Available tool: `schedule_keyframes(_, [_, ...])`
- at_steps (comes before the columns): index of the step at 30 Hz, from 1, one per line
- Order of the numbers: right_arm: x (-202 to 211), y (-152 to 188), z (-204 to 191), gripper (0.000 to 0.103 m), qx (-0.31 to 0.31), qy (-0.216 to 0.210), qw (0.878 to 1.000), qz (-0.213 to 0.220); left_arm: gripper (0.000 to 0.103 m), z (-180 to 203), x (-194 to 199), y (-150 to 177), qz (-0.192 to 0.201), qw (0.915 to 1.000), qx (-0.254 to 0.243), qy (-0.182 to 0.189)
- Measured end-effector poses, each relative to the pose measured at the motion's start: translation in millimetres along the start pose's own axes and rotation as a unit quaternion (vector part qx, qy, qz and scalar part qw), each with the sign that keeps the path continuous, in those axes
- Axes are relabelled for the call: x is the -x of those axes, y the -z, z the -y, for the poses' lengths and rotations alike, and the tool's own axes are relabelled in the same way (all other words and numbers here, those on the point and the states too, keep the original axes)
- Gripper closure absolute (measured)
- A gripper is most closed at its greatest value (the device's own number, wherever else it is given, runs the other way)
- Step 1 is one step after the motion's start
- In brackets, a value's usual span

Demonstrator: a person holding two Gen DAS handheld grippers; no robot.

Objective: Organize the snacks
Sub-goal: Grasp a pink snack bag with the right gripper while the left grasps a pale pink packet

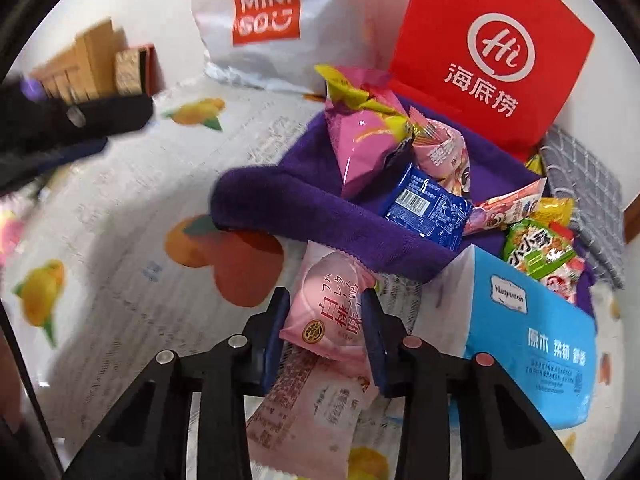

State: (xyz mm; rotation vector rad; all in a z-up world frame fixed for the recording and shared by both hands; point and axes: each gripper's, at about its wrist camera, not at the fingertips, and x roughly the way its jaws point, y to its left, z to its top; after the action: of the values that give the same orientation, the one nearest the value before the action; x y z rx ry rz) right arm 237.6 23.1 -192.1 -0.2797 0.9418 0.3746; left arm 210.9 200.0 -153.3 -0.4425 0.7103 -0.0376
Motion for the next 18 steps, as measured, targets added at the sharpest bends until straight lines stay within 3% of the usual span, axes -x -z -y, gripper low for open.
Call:
schedule_keyframes(3, [25.7,6.7,5.6,0.069,-0.021,-0.044,0.999,0.024,0.038,4.8,-2.2,2.6,-0.002,0.9999,-0.011,-0.004])
schedule_keyframes(8, [64.4,28.7,16.7,0.069,-0.029,-0.06,0.996,0.053,0.038,20.3,-10.9,10.3,-0.017,0.9987,-0.047,-0.01])
schedule_keyframes(10, [78.3,43.7,28.0,0.068,-0.033,-0.062,0.996,0.058,0.038,28.8,-15.8,16.1,-0.029,0.9974,-0.065,-0.008])
schedule_keyframes(13, [90.9,65.8,54.1,0.085,-0.05,-0.055,0.996,0.05,0.038,38.5,-23.4,27.1,-0.061,0.9954,-0.068,0.031])
schedule_keyframes(15, [95.9,82.2,72.2,0.085,-0.065,-0.043,0.996,0.047,0.038,46.3,-29.1,37.1,-0.088,0.9922,-0.067,0.057])
schedule_keyframes(18, [96.4,104.3,90.1,0.085,-0.07,-0.021,0.997,0.038,0.038,62.1,-32.1,52.2,-0.102,0.9891,-0.095,0.047])
